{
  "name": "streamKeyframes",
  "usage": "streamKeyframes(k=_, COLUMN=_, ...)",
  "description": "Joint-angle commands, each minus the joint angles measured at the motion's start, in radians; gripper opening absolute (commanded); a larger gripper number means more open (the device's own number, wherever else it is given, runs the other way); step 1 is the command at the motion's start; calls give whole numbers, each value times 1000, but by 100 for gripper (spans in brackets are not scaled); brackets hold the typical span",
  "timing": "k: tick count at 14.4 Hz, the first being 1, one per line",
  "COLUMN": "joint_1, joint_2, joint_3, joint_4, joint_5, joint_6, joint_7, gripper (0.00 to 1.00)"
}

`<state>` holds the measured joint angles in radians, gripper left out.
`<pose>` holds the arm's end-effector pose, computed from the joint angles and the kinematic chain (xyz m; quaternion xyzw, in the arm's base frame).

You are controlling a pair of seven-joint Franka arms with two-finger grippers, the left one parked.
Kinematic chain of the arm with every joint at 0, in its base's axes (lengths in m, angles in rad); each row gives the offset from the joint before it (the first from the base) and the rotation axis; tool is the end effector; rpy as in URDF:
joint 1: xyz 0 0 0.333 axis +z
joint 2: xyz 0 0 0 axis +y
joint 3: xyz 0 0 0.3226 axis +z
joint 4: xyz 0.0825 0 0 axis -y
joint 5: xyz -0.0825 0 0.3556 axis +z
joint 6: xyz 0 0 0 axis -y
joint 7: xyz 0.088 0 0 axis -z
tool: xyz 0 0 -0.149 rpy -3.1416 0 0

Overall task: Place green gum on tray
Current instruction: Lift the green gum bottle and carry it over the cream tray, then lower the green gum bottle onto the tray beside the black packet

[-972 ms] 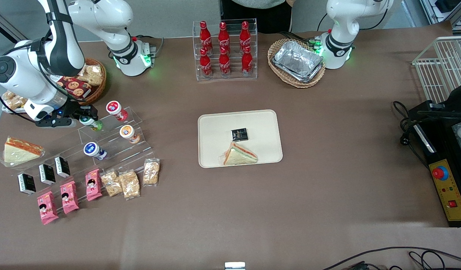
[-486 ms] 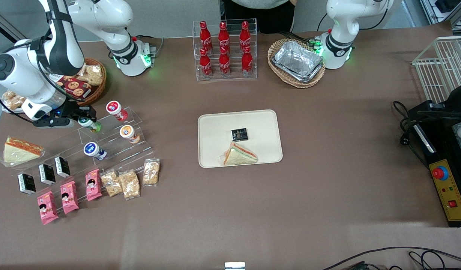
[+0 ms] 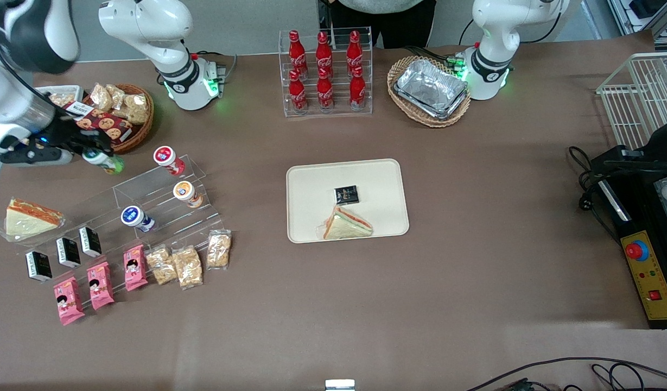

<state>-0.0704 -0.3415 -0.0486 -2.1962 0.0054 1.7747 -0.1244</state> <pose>0.4071 -0.0494 0.4885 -0.9991 -0.0038 0.0386 0.0155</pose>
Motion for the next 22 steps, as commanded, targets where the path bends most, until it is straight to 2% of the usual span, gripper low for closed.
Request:
streamKeyframes(k=1, joint_1=3, joint_2=64, joint_3=74, joint_4=173, joint_5=40, joint_6=-144, joint_7=90, gripper=0)
streamKeyframes(k=4, joint_1=1, joint_2=102, joint_3=226, joint_4=233, joint_5=102, joint_6=-149, joint_7=291, gripper=0)
streamKeyframes(k=8, joint_1=3, joint_2=231, joint_3=442, joint_4=335, joint_5=133, joint_6=-132, joint_7=602, gripper=0)
streamKeyframes(k=12, joint_1=15, joint_2=369, joint_3=568, joint_4=293, joint_5=186, joint_6=113, joint_7=762, gripper=0)
streamKeyframes(k=14, joint_1=99, joint_2=432, joint_3=582, joint_4=227, joint_5=160, joint_6=283, joint_7=846, gripper=0)
streamKeyframes(k=16, joint_1=161, joint_2=505, joint_3=582, joint_4=175, joint_5=86, joint_6=411, joint_7=900, gripper=0)
streamKeyframes(k=20, joint_1=227, joint_2=654, joint_3=581, joint_4=148, joint_5=-8, joint_6=540, joint_7=936, gripper=0)
streamKeyframes(k=22, joint_1=256, joint_2=699, joint_3=579, joint_4=124, joint_5=-89, joint_6=604, joint_7=1003, gripper=0)
